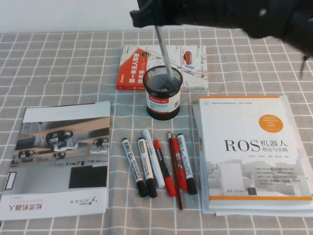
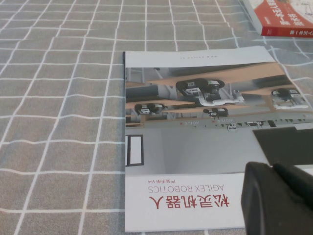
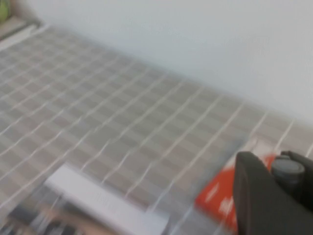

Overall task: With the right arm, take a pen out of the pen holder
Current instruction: 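Take a marker out of the pen holder and lay it on the table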

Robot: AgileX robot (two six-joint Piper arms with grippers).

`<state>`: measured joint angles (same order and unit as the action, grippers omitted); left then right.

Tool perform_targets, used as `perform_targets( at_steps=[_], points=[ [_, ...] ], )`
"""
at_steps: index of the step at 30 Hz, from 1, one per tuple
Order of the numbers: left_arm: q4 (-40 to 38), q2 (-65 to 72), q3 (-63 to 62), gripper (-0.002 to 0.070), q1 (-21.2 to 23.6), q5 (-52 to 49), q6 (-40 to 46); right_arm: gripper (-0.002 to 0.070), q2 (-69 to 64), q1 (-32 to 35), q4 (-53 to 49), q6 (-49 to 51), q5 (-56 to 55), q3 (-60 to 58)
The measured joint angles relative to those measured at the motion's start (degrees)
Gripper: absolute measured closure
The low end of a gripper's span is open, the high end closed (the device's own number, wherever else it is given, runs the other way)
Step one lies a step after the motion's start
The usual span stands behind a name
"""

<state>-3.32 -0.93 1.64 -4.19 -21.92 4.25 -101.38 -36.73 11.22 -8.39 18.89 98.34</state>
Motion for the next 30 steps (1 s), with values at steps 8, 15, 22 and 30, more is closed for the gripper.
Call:
perform_targets(
  at_steps=[8,15,22,30],
  points=[
    [0.0,0.0,0.0,0.0678,0.0,0.0,0.0,0.0638,1.9,0.0,-1.3,11.8,24.4,-1.7],
    [0.0,0.0,0.0,0.0678,0.0,0.0,0.0,0.0638,2.1,0.0,4.7,13.1,22.2,-13.8],
    [0.0,0.0,0.0,0.0678,0.0,0.0,0.0,0.0638,2.1,0.0,7.1,13.4,13.6,-22.4],
    [0.0,0.0,0.0,0.0678,0.0,0.0,0.0,0.0639,0.2,0.1,10.3,13.4,9.2,-25.1]
  ],
)
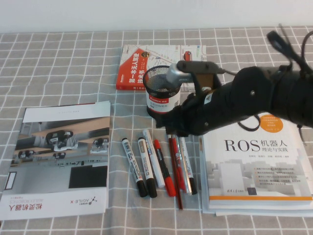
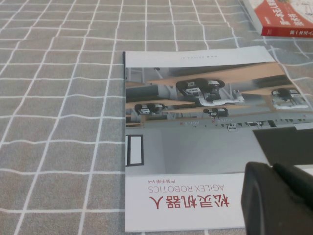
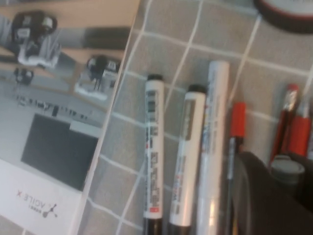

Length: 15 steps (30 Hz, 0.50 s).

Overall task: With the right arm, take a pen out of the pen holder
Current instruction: 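Take a marker out of the pen holder and lay it on the table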

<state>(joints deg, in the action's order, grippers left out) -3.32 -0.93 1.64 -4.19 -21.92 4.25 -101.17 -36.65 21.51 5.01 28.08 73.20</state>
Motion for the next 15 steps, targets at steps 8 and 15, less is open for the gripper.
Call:
perform_targets(
  at_steps=[8,15],
  points=[
    [0.0,0.0,0.0,0.0678,0.0,0.0,0.0,0.0639,-1.9,-5.4,1.0,-1.2,-3.2,1.4],
    [0.0,0.0,0.0,0.0678,0.0,0.0,0.0,0.0639,-8.9,-8.4,1.1,-3.3,-1.6,11.2]
  ],
)
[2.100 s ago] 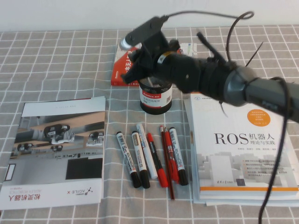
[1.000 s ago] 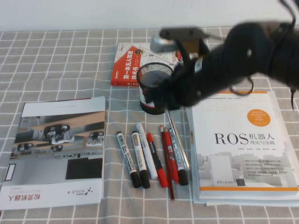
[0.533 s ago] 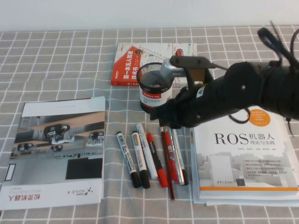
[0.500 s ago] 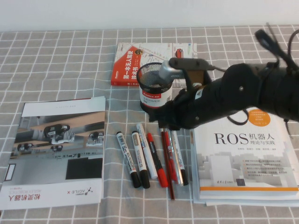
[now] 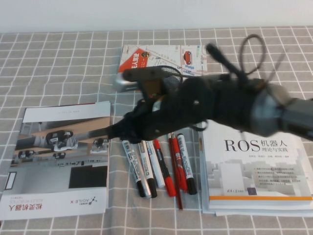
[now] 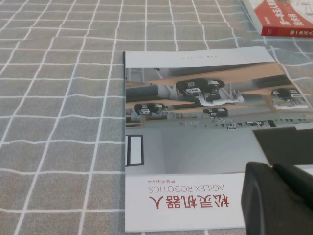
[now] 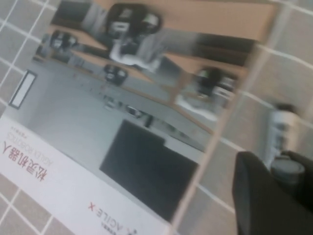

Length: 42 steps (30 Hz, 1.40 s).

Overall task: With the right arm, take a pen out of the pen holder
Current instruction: 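Take a marker out of the pen holder and lay it on the table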

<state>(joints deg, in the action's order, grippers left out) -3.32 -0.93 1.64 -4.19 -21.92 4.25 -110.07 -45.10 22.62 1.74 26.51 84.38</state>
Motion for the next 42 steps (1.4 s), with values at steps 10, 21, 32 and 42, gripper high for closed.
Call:
perform_targets(
  at_steps=[10,21,32,42],
  points=[
    [0.0,0.0,0.0,0.0678,0.0,0.0,0.0,0.0639,-13.4,-1.5,-1.4,-2.8,7.2,14.6],
    [0.0,0.0,0.0,0.0678,0.0,0.0,0.0,0.0639,-17.4,-1.1,-3.2,-2.7,6.7,18.6],
    [0.0,0.0,0.0,0.0678,0.0,0.0,0.0,0.0389,-18.2,-0.2,-3.5,-2.6,6.6,18.6],
    [0.0,0.0,0.0,0.0678,0.0,0.0,0.0,0.041,-12.8,0.7,-11.7,1.2,13.0,17.2]
  ],
)
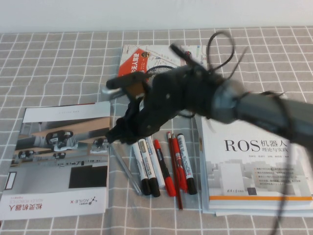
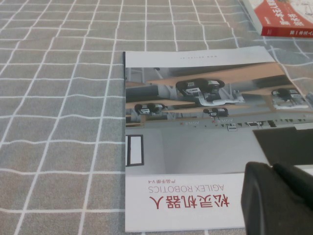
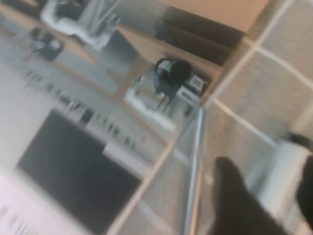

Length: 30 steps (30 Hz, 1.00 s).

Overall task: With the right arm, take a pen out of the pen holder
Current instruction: 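Take a marker out of the pen holder and lay it on the table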

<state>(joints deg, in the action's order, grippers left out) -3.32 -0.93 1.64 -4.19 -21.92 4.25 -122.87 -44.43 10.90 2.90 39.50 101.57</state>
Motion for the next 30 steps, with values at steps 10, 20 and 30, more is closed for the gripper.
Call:
perform_targets(
  at_steps=[10,20,30],
  points=[
    [0.0,0.0,0.0,0.0678,0.0,0.0,0.0,0.0679,25.2,0.0,-3.8,-0.4,3.5,-17.7],
    [0.0,0.0,0.0,0.0678,0.0,0.0,0.0,0.0688,51.4,0.0,-5.4,-0.7,4.8,-38.0],
    [0.0,0.0,0.0,0.0678,0.0,0.0,0.0,0.0688,58.8,0.0,-6.1,-0.9,16.0,-43.2]
  ],
)
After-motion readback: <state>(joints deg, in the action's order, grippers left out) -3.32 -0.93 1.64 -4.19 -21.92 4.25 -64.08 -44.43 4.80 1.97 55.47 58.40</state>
